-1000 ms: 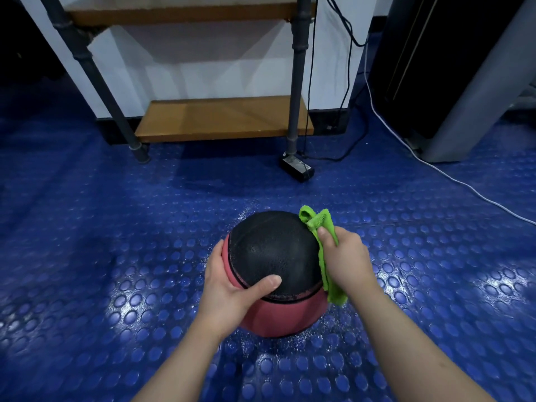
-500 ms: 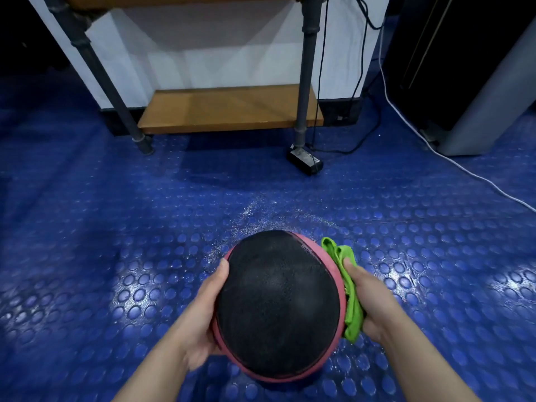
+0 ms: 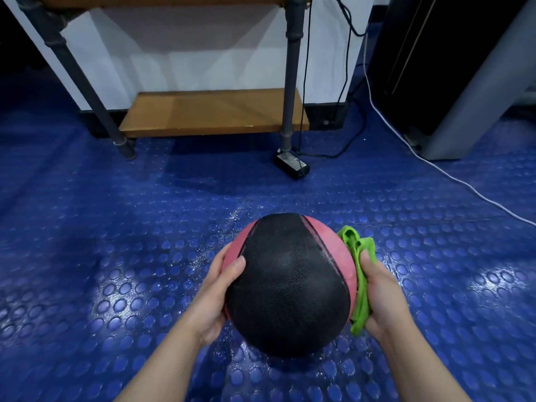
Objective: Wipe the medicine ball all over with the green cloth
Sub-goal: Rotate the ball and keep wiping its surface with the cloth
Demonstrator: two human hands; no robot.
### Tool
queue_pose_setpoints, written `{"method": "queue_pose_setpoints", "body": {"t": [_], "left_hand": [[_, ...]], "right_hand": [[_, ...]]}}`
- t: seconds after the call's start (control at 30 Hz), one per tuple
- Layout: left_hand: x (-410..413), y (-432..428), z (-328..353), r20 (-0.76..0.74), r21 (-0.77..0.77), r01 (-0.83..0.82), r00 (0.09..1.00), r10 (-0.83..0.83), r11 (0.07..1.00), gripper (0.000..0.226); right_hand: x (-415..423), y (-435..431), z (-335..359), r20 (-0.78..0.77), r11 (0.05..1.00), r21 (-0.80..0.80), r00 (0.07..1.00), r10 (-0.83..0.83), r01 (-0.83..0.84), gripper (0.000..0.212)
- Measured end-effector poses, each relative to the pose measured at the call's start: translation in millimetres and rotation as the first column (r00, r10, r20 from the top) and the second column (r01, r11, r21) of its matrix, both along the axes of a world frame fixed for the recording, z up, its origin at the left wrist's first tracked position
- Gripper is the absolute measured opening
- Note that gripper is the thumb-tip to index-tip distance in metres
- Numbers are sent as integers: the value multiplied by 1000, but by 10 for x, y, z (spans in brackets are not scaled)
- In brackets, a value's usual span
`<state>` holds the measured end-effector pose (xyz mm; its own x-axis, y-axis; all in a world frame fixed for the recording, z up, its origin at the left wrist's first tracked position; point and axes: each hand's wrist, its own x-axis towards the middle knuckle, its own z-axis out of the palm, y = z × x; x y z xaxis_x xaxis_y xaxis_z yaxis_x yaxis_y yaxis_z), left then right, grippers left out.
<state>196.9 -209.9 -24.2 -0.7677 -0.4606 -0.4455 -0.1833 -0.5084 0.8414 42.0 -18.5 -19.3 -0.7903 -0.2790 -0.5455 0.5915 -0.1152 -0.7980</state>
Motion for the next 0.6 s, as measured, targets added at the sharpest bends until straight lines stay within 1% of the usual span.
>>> {"method": "queue_pose_setpoints", "body": {"t": [0.1,0.13,0.2,0.33,0.4,0.43,0.47,0.5,0.53,0.57,0.6], "left_hand": [[-39,-30,-60,-13,-25,22,1000,-23,999,106],[-34,-33,-82,-22,-43,26,999,-27,999,107],[5,-23,-126,-36,-65,35,999,-37,997,108],[100,-34,-182,-52,-49,81,995,-83,996,107],[152,-11,-138,-50,-104,88,994,-93,991,103],[174,5,-112,-35,-166,71,996,-78,984,105],[198,34,-74,-16,-259,54,998,-60,964,108],[217,77,-27,9,-379,56,998,-56,924,111],[227,128,26,47,-511,86,996,-72,855,116],[229,188,80,109,-633,142,990,-94,761,122],[233,247,134,176,-723,207,978,-114,659,128]], "right_hand": [[-3,-21,-14,-17,1000,17,1000,-26,27,36],[4,-27,-38,-21,999,18,999,-29,30,35],[21,-26,-75,-37,1000,20,999,-19,20,33],[29,-29,-109,-109,1000,11,994,21,-20,31],[45,-24,-103,-136,999,23,990,47,-44,30],[52,-21,-99,-150,998,36,987,59,-54,30],[58,-19,-97,-164,997,57,984,69,-60,29],[67,-21,-94,-175,995,77,981,81,-68,29],[78,-20,-94,-186,992,100,978,94,-76,30],[96,-21,-89,-201,989,128,974,101,-76,32],[115,-25,-85,-230,986,157,968,96,-60,34]]}}
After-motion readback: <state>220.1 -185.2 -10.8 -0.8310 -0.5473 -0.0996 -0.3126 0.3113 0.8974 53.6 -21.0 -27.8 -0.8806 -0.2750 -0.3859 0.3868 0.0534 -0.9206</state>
